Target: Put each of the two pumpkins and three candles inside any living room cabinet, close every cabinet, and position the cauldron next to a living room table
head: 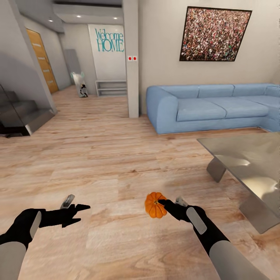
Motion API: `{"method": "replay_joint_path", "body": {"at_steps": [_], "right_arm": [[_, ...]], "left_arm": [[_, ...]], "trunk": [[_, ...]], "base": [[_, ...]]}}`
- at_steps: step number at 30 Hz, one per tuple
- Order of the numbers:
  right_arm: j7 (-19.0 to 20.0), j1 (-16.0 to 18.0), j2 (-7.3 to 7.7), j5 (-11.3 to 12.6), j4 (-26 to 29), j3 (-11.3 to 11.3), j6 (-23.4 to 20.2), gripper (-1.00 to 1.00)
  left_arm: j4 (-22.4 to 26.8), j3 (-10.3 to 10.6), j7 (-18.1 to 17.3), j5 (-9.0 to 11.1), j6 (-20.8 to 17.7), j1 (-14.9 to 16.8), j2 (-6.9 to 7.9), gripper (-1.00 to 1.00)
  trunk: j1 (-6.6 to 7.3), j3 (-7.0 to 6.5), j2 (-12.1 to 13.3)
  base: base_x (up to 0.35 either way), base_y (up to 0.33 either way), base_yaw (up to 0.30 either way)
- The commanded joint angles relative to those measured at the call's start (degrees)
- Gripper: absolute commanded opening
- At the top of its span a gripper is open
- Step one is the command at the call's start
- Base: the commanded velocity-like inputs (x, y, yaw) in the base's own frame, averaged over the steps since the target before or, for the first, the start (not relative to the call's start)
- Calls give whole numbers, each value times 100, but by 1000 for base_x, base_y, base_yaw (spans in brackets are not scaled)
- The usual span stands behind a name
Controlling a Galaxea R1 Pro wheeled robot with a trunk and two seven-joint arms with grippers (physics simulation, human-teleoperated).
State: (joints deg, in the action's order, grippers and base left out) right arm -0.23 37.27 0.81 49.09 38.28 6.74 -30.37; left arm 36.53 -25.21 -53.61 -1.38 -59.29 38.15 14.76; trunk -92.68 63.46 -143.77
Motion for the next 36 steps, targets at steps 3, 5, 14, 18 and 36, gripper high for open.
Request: {"method": "replay_joint_path", "body": {"at_steps": [3,5,14,18,36], "right_arm": [[-30,-1,-2,-4,0,8,18,-100],[-30,-1,-2,-4,-2,9,21,-100],[-30,-1,-11,-4,0,30,22,-100],[-86,-1,-97,-39,-6,62,32,-100],[-2072,-881,-469,-55,1670,1707,-124,-100]], "left_arm": [[0,6,-1,-2,-12,0,18,100],[-2,7,-2,-1,-16,0,21,100],[-1,5,-2,1,-10,0,10,100],[-2,21,180,-13,18,0,-17,100],[-29,331,2948,-7,1129,-228,-703,100]], "trunk": [[7,-67,5],[12,-111,7],[36,-311,19],[46,-399,25],[92,-798,49]], "base": [[0,0,0],[0,0,0],[0,0,0],[0,0,0],[0,0,0]]}}
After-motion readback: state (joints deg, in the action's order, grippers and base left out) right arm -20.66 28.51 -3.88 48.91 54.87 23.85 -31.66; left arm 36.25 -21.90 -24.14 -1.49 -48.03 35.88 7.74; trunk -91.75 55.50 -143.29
